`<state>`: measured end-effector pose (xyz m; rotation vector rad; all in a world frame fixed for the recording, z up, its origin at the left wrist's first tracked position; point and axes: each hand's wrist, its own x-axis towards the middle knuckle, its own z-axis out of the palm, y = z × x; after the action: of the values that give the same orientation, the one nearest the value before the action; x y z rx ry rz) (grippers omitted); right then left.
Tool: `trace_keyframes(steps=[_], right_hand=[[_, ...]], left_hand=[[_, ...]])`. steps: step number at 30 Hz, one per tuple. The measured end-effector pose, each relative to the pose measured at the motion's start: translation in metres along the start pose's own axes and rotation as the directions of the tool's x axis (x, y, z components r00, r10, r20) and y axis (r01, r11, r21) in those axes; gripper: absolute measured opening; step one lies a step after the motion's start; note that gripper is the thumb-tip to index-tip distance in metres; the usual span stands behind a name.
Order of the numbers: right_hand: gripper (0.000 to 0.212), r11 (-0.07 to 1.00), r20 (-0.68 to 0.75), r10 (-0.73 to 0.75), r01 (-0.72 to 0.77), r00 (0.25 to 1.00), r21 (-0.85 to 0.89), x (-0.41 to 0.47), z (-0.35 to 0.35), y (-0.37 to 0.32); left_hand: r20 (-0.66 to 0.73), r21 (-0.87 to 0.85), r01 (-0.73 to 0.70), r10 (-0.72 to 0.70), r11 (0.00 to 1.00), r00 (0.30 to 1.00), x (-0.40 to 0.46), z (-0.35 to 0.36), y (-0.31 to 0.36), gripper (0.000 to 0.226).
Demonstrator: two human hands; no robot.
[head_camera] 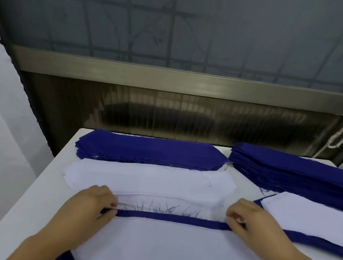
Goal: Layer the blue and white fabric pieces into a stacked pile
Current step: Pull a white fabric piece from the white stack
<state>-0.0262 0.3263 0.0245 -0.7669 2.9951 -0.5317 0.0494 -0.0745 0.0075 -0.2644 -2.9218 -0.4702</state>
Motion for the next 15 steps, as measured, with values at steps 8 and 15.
trace_keyframes(steps=[8, 15], right_hand=[[0.021, 0.999, -0.111, 0.027, -0.022, 0.993, 0.043, 0.137, 0.005, -0.008], [0.009, 0.998, -0.030, 0.055, -0.055, 0.998, 0.011, 0.184, 0.023, 0.005]], left_hand=[[-0.074, -0.014, 0.034, -0.035, 0.999, 0.997, 0.124, 0.010, 0.033, 0.023], [0.069, -0.219, 0.172, -0.161, 0.960, 0.985, 0.182, 0.024, 0.028, 0.025]])
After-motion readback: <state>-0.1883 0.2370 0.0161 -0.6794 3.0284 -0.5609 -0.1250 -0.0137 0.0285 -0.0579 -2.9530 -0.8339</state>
